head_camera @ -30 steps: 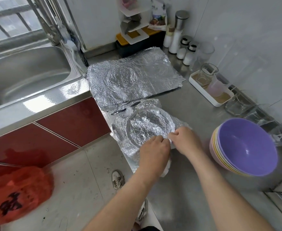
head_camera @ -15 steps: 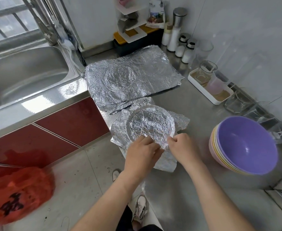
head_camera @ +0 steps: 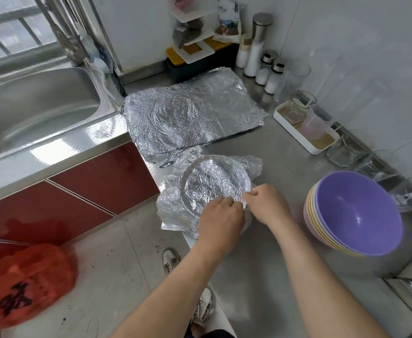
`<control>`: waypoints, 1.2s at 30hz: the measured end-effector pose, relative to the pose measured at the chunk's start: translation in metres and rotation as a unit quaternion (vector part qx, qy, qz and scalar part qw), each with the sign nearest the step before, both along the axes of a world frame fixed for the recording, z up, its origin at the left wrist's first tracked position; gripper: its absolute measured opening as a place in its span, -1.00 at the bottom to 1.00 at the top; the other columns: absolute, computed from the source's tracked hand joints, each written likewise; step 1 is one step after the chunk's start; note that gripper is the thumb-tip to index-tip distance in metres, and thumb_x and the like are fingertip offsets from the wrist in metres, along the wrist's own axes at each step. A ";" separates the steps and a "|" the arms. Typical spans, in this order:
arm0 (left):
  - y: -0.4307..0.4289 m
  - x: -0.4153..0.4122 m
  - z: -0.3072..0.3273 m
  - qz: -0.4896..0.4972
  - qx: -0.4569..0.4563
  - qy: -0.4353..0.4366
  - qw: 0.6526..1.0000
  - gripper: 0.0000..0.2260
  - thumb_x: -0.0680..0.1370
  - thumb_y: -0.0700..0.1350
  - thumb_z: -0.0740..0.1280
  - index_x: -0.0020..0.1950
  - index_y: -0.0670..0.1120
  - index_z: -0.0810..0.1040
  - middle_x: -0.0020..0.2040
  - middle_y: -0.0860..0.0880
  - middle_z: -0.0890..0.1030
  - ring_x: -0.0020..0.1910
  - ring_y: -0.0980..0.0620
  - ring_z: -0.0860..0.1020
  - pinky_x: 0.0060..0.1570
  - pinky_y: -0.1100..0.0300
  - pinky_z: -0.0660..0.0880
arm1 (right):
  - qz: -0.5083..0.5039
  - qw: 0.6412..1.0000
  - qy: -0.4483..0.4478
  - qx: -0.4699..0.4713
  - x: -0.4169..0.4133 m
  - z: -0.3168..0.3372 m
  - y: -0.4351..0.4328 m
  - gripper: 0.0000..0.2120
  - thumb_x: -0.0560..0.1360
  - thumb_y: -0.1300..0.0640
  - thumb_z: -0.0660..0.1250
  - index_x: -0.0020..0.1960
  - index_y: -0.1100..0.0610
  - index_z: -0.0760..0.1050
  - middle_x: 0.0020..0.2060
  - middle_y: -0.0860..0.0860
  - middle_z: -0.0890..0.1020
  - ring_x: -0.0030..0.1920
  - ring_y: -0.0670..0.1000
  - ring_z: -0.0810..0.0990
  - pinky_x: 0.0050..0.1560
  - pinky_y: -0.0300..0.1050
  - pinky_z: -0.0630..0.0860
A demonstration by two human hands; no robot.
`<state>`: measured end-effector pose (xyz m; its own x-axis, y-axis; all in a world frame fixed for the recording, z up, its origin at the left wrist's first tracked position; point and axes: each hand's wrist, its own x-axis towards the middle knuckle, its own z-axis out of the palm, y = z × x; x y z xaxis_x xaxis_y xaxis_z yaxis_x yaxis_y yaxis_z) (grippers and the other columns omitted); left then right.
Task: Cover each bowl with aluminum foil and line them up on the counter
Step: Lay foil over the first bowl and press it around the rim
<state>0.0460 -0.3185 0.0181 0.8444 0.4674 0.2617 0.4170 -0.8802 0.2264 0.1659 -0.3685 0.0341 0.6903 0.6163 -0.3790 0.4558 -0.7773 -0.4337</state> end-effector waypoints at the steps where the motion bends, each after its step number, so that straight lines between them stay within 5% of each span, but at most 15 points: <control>1: -0.001 0.003 0.001 0.009 -0.011 0.008 1.000 -0.81 0.30 -0.15 0.42 -0.46 -0.06 0.45 -0.50 -0.01 0.45 -0.49 -0.03 0.45 -0.40 0.18 0.21 | -0.003 1.000 -0.011 0.001 0.002 0.001 0.001 -0.66 0.49 0.10 0.22 -0.43 0.15 0.28 -0.48 0.05 0.36 -0.33 0.17 0.33 -0.40 -0.05 0.22; 3: -0.003 0.006 0.000 0.025 -0.040 0.025 0.999 -0.79 0.29 -0.08 0.53 -0.40 -0.04 0.52 -0.45 0.01 0.50 -0.42 -0.03 0.49 -0.41 0.19 0.30 | -0.013 0.999 -0.041 -0.001 0.005 -0.001 0.000 -0.67 0.53 0.04 0.17 -0.37 0.15 0.34 -0.39 0.07 0.46 -0.26 0.19 0.41 -0.31 -0.07 0.28; 6: 0.006 0.002 0.000 0.027 -0.087 -0.011 0.996 -0.88 0.42 0.00 0.43 -0.26 -0.03 0.63 -0.34 0.03 0.58 -0.31 -0.05 0.53 -0.35 0.16 0.41 | -0.023 0.997 -0.079 -0.011 0.007 -0.004 -0.004 -0.63 0.57 -0.09 0.10 -0.29 0.12 0.39 -0.25 0.11 0.56 -0.18 0.20 0.50 -0.22 -0.07 0.33; 11: 0.031 -0.038 0.000 0.031 -0.147 -0.040 0.988 -0.90 0.46 -0.01 0.48 -0.12 -0.02 0.70 -0.21 0.05 0.61 -0.20 0.00 0.52 -0.32 0.15 0.44 | -0.013 0.998 -0.051 -0.023 -0.009 -0.010 -0.017 -0.56 0.57 -0.12 0.09 -0.36 0.13 0.36 -0.32 0.11 0.56 -0.26 0.18 0.43 -0.24 -0.06 0.37; 16: 0.030 -0.054 -0.010 -0.019 -0.133 -0.033 0.990 -0.72 0.51 0.14 0.29 -0.17 0.01 0.70 -0.24 0.09 0.59 -0.23 0.02 0.50 -0.32 0.14 0.45 | -0.030 0.999 0.023 0.022 -0.020 -0.013 -0.012 -0.56 0.56 0.04 0.16 -0.46 0.18 0.24 -0.51 0.07 0.39 -0.36 0.17 0.39 -0.29 -0.04 0.38; 20: 0.023 -0.052 -0.015 -0.026 -0.076 -0.045 0.996 -0.74 0.51 0.06 0.27 -0.26 -0.01 0.66 -0.30 0.08 0.56 -0.28 0.02 0.49 -0.32 0.17 0.43 | -0.045 0.997 0.049 0.033 -0.015 -0.017 -0.007 -0.62 0.50 0.10 0.20 -0.46 0.17 0.28 -0.51 0.08 0.40 -0.42 0.11 0.35 -0.38 -0.09 0.28; 28: 0.002 -0.020 -0.015 0.020 -0.042 -0.039 0.998 -0.70 0.50 0.04 0.22 -0.36 -0.01 0.59 -0.39 0.06 0.51 -0.37 0.00 0.50 -0.47 0.21 0.40 | -0.032 0.998 0.016 0.044 0.012 -0.003 -0.001 -0.57 0.57 -0.04 0.17 -0.31 0.26 0.44 -0.42 0.13 0.52 -0.25 0.23 0.50 -0.26 -0.03 0.39; 33: 0.016 -0.027 -0.006 0.008 -0.068 -0.073 0.995 -0.84 0.53 0.00 0.33 -0.13 -0.02 0.67 -0.14 0.05 0.65 -0.13 -0.05 0.58 -0.25 0.15 0.53 | -0.065 0.992 -0.014 0.105 0.005 0.004 -0.016 -0.62 0.56 -0.01 0.23 -0.26 0.25 0.51 -0.41 0.11 0.56 -0.26 0.19 0.52 -0.26 -0.01 0.41; 36: 0.037 -0.047 -0.009 0.088 -0.063 -0.041 0.993 -0.75 0.48 -0.02 0.47 0.12 -0.04 0.64 0.23 -0.13 0.59 0.23 -0.21 0.51 0.14 -0.09 0.51 | -0.082 0.987 -0.013 0.139 -0.011 0.004 -0.020 -0.76 0.53 0.05 0.30 -0.23 0.14 0.59 -0.36 -0.05 0.60 -0.24 0.05 0.56 -0.25 -0.10 0.38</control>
<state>-0.0013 -0.2814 0.0095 0.7254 0.6386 0.2568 0.5371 -0.7585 0.3692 0.1549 -0.3890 0.0380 0.7967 0.5733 -0.1914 0.3481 -0.6941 -0.6301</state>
